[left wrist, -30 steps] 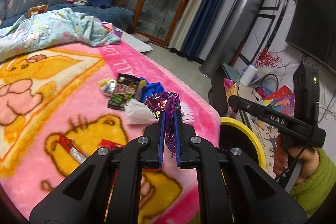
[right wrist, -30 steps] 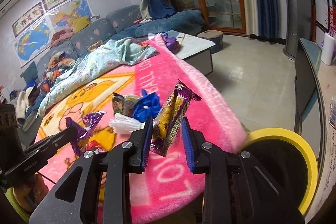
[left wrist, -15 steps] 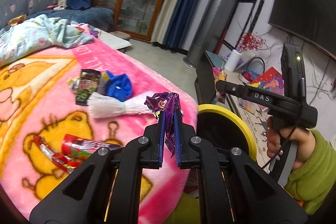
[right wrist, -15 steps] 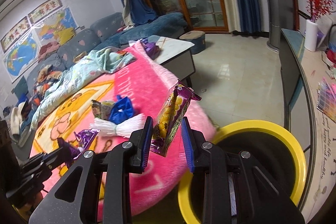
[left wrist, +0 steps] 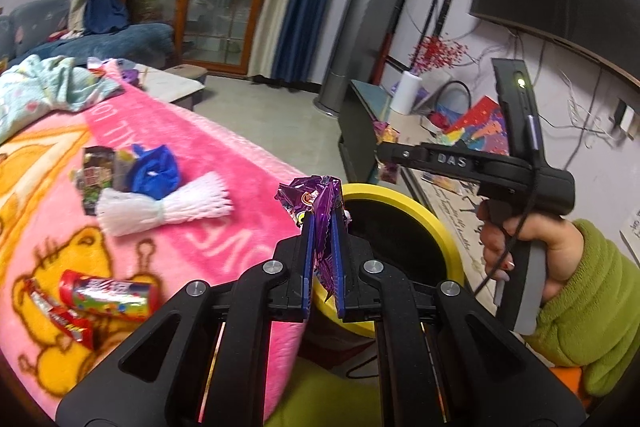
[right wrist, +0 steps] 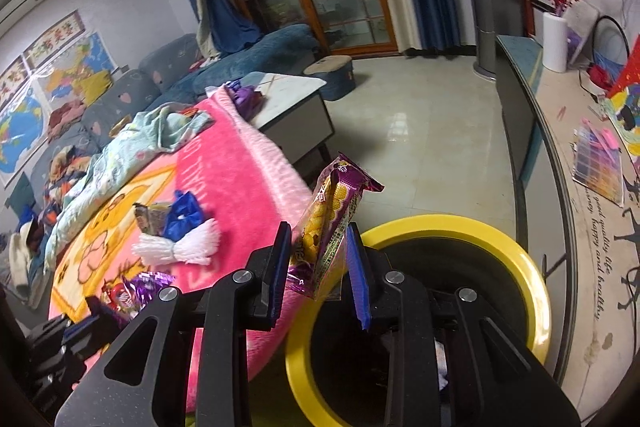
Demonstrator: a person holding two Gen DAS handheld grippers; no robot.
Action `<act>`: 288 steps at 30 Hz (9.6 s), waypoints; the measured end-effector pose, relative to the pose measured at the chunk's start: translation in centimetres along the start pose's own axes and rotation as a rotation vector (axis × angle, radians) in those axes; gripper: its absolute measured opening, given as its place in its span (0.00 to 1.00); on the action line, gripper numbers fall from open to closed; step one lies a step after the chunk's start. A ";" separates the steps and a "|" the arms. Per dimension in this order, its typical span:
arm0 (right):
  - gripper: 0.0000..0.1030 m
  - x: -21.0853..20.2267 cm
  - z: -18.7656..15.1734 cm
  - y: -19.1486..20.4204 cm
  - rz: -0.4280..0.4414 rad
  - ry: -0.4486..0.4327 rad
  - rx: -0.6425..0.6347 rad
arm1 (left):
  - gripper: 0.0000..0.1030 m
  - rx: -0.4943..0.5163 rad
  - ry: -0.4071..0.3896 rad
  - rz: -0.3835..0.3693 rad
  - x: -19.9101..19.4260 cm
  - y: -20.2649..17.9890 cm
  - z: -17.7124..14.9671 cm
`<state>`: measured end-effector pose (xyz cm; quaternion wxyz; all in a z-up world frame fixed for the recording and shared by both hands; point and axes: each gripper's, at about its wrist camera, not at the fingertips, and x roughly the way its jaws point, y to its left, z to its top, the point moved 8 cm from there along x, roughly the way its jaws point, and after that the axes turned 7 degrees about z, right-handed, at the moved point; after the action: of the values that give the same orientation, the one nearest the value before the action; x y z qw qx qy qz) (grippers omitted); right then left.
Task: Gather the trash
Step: 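Carry the purple wrapper and yellow packet in both grippers over the yellow-rimmed bin, then open both grippers to drop the wrapper and packet into the bin, then move both open grippers back to the remaining trash on the blanket, then grasp the dark green snack packet with the left gripper while the right gripper grasps the white foam net, then carry the green packet and foam net in both grippers over the bin, then open both grippers to drop the green packet and foam net into the bin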
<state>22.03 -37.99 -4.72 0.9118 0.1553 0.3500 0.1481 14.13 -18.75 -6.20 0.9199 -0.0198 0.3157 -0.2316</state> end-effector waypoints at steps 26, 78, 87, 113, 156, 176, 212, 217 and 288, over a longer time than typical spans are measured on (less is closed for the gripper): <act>0.26 -0.6 -1.3 -8.9 -0.072 0.050 0.119 | 0.04 0.200 0.142 -0.129 6.5 -8.7 -3.7; 0.53 -1.6 -0.8 -0.1 0.079 -0.003 -0.005 | 0.89 -0.063 -0.041 0.130 1.7 2.1 1.1; 0.53 -1.4 -1.0 2.9 0.110 -0.007 -0.055 | 0.89 -0.106 -0.093 0.207 -0.5 5.5 1.7; 0.54 4.8 -3.4 12.4 0.187 0.109 -0.280 | 0.89 -0.306 -0.131 0.402 -2.7 16.6 2.0; 0.23 13.8 -6.4 11.9 0.232 0.303 -0.222 | 0.31 -0.496 0.041 0.201 5.4 22.1 2.6; 0.15 10.6 -6.1 13.8 0.247 0.248 -0.279 | 0.20 -0.506 -0.075 0.210 -1.5 21.6 2.4; 0.15 3.5 -1.3 8.7 0.141 0.066 -0.174 | 0.20 -0.351 -0.112 0.079 -4.1 12.2 4.2; 0.15 2.8 -1.1 7.6 0.124 0.047 -0.150 | 0.20 -0.321 -0.102 0.060 -3.7 10.7 4.1; 0.16 -2.8 -5.0 -13.9 -0.202 0.039 0.108 | 0.20 0.136 0.172 -0.161 8.3 -9.1 -3.3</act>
<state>18.88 -50.73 -12.01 0.9055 0.1654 0.3888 0.0395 14.16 -30.18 -11.91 0.8670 0.0372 0.3744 -0.3266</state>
